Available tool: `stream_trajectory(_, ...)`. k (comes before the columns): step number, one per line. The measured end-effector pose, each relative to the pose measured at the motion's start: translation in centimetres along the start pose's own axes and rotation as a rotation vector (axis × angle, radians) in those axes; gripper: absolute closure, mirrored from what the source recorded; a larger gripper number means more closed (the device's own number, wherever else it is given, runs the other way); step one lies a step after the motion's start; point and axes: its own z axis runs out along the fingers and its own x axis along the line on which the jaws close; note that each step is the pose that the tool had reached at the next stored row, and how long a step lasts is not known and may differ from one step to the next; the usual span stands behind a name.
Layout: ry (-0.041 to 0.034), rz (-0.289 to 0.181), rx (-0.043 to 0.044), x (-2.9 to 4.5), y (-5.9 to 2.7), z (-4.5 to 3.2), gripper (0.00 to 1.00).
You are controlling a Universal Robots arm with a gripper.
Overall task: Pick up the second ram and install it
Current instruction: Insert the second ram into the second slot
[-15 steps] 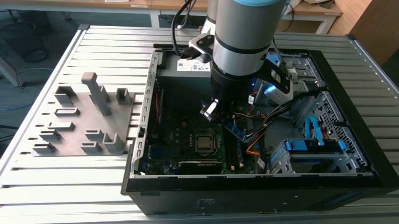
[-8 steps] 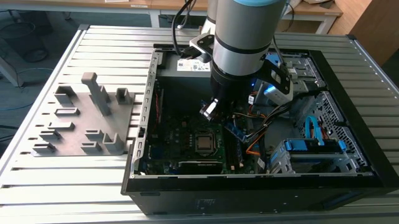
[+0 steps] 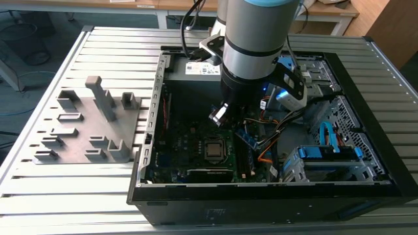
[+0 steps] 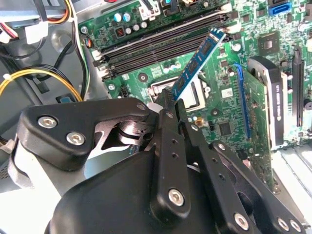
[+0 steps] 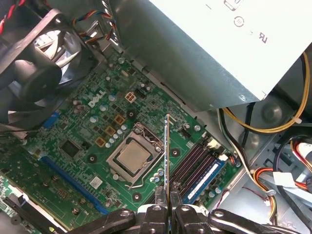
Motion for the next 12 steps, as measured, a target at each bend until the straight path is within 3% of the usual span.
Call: stream_trajectory(12, -0.0008, 0.032, 0.0022, 0.0, 0.0, 0.01, 0.86)
